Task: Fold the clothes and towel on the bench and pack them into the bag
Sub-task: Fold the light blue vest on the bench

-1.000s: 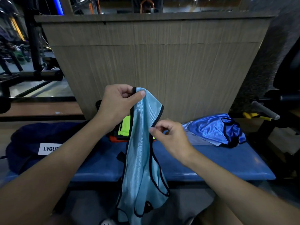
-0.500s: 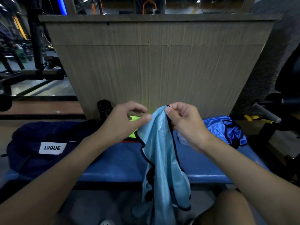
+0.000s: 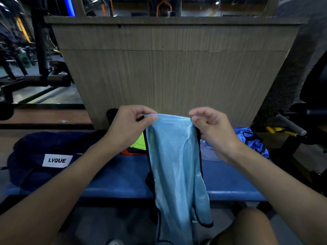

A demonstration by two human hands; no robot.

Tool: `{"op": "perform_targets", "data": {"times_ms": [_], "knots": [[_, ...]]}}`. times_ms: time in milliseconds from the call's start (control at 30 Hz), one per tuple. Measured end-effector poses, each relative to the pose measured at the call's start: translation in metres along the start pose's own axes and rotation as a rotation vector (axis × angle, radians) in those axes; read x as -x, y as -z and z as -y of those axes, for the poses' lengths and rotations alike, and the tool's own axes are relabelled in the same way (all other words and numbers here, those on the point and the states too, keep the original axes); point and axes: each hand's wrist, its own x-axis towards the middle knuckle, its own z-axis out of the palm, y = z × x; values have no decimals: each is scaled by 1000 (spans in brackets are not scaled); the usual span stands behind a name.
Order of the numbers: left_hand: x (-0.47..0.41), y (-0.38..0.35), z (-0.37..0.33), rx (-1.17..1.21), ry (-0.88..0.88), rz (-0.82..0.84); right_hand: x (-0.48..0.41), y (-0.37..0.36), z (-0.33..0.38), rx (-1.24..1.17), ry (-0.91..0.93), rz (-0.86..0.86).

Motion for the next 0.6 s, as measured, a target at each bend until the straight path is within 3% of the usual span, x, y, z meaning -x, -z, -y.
{"op": "perform_targets", "data": {"times_ms": [600], "knots": [[-10,15,-15,26,-26,59,0,-3,8,-78,-128,108]]}}
